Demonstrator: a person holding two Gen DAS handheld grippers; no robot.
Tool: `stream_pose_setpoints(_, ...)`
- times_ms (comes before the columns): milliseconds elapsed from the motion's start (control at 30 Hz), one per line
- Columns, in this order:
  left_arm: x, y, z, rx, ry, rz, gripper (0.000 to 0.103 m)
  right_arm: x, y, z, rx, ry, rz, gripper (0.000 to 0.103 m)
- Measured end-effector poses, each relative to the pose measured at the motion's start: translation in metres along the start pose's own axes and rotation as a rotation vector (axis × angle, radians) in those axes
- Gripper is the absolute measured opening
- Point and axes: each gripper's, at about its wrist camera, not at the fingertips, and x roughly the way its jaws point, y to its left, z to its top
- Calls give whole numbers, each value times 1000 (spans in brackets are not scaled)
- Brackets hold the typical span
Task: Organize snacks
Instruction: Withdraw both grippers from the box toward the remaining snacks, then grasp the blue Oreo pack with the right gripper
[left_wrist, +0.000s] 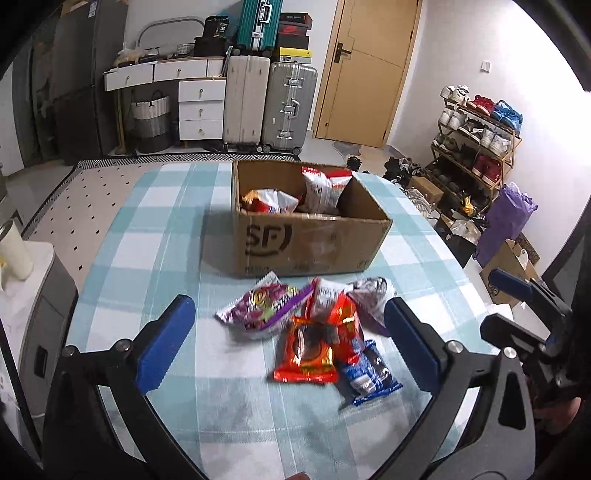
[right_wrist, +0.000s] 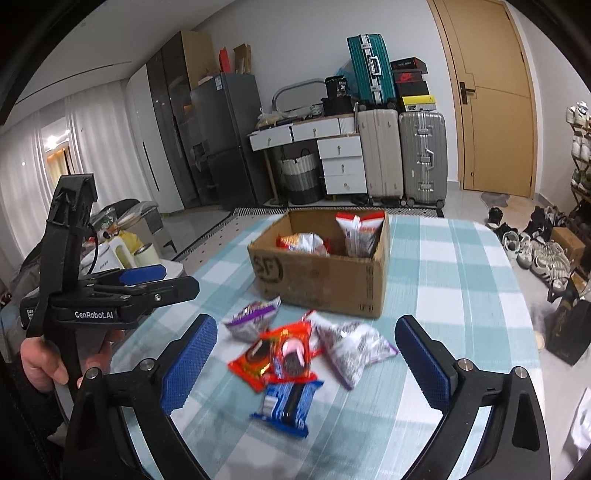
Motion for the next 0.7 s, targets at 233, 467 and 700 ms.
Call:
stream_pose_setpoints(233, 10, 4, -27, -32, 26, 19, 102, 4, 8, -29, 29, 36, 10, 99)
stream_pose_setpoints(467, 27, 4, -49, -23, 57, 29, 102, 23, 14, -59, 65, 78, 10, 99)
stream_pose_setpoints(700, 42, 13, -68, -34, 81, 38, 102, 41, 15, -73, 82, 108, 7, 99)
